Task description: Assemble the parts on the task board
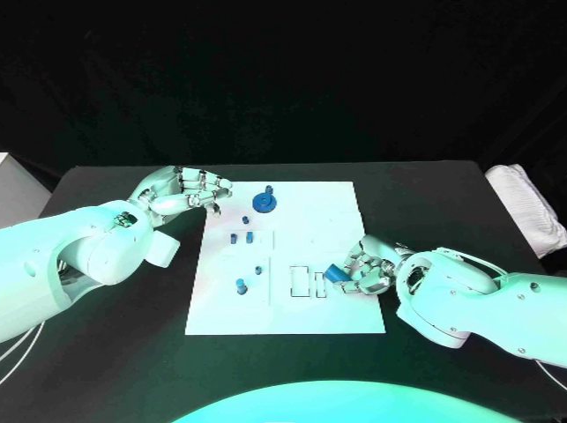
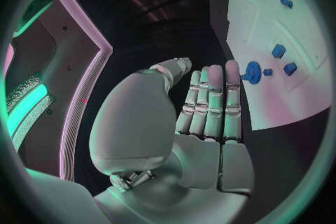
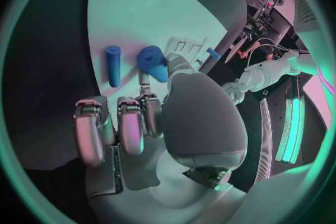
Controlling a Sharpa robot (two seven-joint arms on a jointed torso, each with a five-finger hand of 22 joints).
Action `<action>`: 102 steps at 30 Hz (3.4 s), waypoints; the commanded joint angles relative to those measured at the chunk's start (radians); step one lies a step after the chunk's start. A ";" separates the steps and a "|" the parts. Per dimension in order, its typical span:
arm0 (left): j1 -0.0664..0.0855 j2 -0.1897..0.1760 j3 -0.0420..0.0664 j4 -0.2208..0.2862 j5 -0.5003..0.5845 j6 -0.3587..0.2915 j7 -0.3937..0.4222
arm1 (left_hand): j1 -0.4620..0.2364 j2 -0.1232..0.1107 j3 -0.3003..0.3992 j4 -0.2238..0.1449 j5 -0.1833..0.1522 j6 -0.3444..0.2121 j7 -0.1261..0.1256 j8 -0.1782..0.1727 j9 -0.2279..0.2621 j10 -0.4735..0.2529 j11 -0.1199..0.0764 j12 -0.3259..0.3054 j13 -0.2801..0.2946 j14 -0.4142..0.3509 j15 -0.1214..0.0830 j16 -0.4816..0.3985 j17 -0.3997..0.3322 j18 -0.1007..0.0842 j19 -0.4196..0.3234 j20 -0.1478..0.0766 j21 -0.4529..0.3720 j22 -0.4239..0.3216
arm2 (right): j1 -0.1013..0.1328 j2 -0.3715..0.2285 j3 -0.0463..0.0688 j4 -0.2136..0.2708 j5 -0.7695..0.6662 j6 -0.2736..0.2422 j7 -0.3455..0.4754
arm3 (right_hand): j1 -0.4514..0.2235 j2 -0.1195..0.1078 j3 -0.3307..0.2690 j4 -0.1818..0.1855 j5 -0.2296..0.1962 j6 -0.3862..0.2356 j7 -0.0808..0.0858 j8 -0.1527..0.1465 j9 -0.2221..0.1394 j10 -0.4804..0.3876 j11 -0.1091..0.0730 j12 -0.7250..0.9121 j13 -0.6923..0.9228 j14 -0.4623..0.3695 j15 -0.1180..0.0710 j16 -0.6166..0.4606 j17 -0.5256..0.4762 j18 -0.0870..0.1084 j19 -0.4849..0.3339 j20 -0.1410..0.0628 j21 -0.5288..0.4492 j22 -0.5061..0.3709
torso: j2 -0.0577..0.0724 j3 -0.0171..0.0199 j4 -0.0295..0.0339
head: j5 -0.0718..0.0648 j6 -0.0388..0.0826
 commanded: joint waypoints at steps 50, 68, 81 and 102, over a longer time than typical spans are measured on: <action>0.000 0.006 0.001 0.002 0.002 0.021 0.000 | 0.000 0.007 -0.006 -0.001 0.005 0.000 0.005 -0.002 -0.001 -0.001 0.004 -0.005 -0.001 0.005 0.003 -0.006 0.000 0.013 0.007 0.002 -0.007 -0.002 | 0.022 0.124 0.000 -0.005 0.278 -0.100 0.016 | -0.208 -0.071 0.205 -0.039 -0.124 0.036 -0.018 0.034 0.019 0.033 -0.008 -0.002 0.153 0.104 -0.010 0.009 0.263 -0.006 0.105 -0.009 0.005 0.263 | 0.003 -0.0005 -0.0005 | 0.006 -0.008; 0.000 0.003 0.001 0.004 0.002 0.020 -0.001 | 0.000 0.007 -0.006 0.000 0.005 0.000 0.005 -0.002 -0.001 -0.002 0.005 -0.006 -0.002 0.004 0.003 -0.006 0.000 0.013 0.007 0.002 -0.007 -0.002 | 0.022 0.143 0.000 -0.030 0.236 -0.066 0.007 | -0.251 0.006 -0.124 -0.035 -0.273 0.013 -0.018 0.060 0.041 0.025 -0.008 -0.031 0.147 0.103 -0.010 0.006 0.257 -0.006 0.105 -0.009 0.005 0.263 | 0.003 -0.0003 -0.0005 | 0.007 -0.010; 0.000 0.002 0.001 0.004 0.002 0.022 -0.003 | -0.001 0.008 -0.007 0.001 0.005 0.000 0.005 -0.002 -0.002 -0.002 0.005 -0.007 -0.002 0.004 0.003 -0.006 0.000 0.013 0.007 0.002 -0.008 -0.002 | 0.021 0.134 0.000 -0.024 0.195 -0.057 0.024 | -0.264 0.025 -0.211 -0.034 -0.332 0.006 -0.017 0.066 0.045 0.020 -0.006 -0.047 0.141 0.102 -0.008 0.004 0.253 -0.006 0.105 -0.007 0.005 0.263 | 0.002 0.0002 0.0000 | 0.007 -0.009; 0.000 0.002 0.001 0.002 0.002 0.023 -0.007 | -0.001 0.009 -0.007 0.001 0.005 0.000 0.006 -0.003 -0.002 -0.002 0.005 -0.008 -0.002 0.003 0.003 -0.007 0.000 0.013 0.007 0.002 -0.008 -0.002 | 0.018 0.088 0.000 0.021 0.182 -0.034 0.090 | -0.133 0.047 -0.200 -0.041 -0.304 0.009 -0.021 0.075 0.048 0.031 -0.010 -0.030 0.154 0.104 -0.011 0.009 0.263 -0.006 0.105 -0.010 0.005 0.263 | 0.002 -0.0002 0.0008 | 0.008 -0.006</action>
